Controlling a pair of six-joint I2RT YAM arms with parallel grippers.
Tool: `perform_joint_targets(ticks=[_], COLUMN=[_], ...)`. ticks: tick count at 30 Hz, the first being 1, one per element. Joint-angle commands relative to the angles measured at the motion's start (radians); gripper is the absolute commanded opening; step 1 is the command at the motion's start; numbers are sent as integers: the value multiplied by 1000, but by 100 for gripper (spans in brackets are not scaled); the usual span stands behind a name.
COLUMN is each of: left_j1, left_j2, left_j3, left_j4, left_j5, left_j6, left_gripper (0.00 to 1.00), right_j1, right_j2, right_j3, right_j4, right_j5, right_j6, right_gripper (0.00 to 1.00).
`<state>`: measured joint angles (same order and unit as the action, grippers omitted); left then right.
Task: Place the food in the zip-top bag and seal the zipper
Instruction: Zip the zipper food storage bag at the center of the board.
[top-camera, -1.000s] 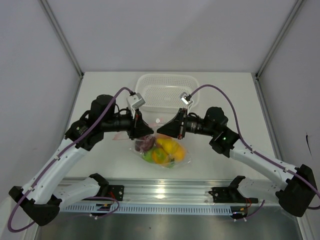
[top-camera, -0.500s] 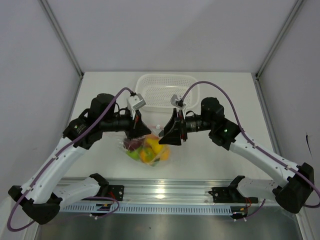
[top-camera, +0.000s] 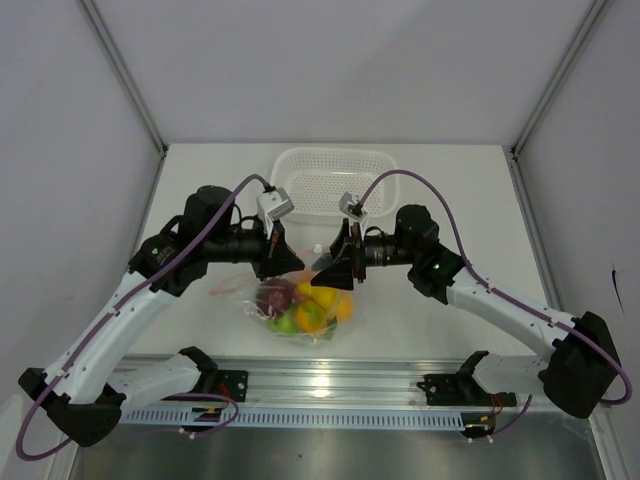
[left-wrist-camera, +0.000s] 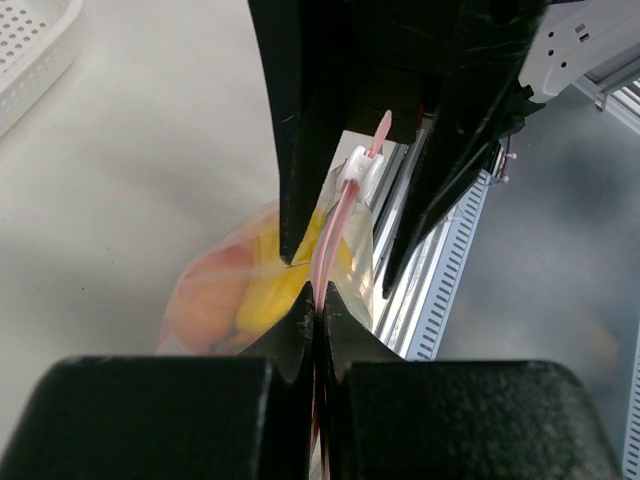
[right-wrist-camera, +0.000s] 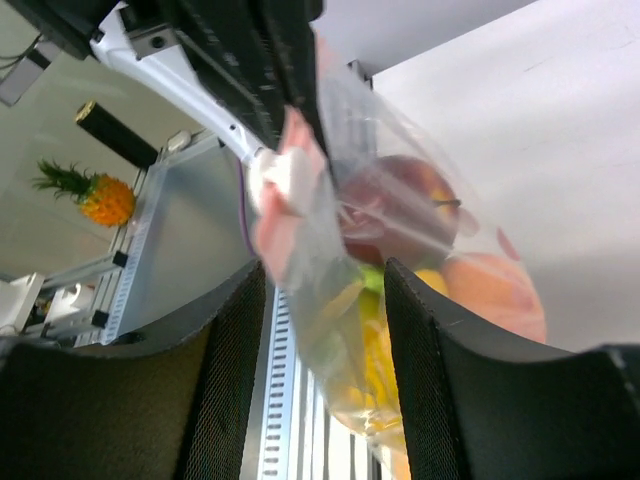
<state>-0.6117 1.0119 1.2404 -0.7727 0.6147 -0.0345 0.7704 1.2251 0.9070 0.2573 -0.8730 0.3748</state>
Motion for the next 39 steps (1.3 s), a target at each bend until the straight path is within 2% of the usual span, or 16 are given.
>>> perform_joint_targets(ticks=[1,4,7,13,15,16,18,21,23,24,26,27,28,31,39], left_j1=[-2,-3,-2,-2,-3,-2,-2,-3,-2,-3,-2,-2,-3,-3,-3], left_j2=[-12,-12,-12,-12,-13,-10,-10,-9,-10,-10,-7,-1,2,36,80], left_j3=[33,27,21,14,14,14,16,25,34,39,56,57,63,99,114], left_j4=[59,61,61,55,53,53,53,47,52,55,75,84,101,113,154], left_j5=[45,56,65,72,74,77,77,63,46,46,51,54,71,83,129], left_j6=[-2,-1,1,4,5,7,8,8,-4,-7,-24,-30,-42,-65,-87], left_gripper=[1,1,1,1,1,1,1,1,14,28,40,50,53,55,48], right_j1=[-2,-2,-2,-5,-10,-11,-11,-10,-11,-10,-10,-8,-3,3,13], right_j2=[19,27,40,54,68,73,89,90,85,83,82,80,74,71,59], right_j3=[-39,-59,-50,4,16,30,36,29,17,15,12,9,4,1,9], right_j4=[198,255,286,234,218,214,221,267,286,280,260,261,269,266,235], right_j5=[52,74,51,5,-29,-40,-67,-81,-69,-60,-47,-44,-41,-35,-34], right_j6=[68,91,99,50,41,41,49,82,101,99,87,87,88,85,67], right_gripper=[52,45,45,46,41,34,0,0,0,0,0,0,0,0,0])
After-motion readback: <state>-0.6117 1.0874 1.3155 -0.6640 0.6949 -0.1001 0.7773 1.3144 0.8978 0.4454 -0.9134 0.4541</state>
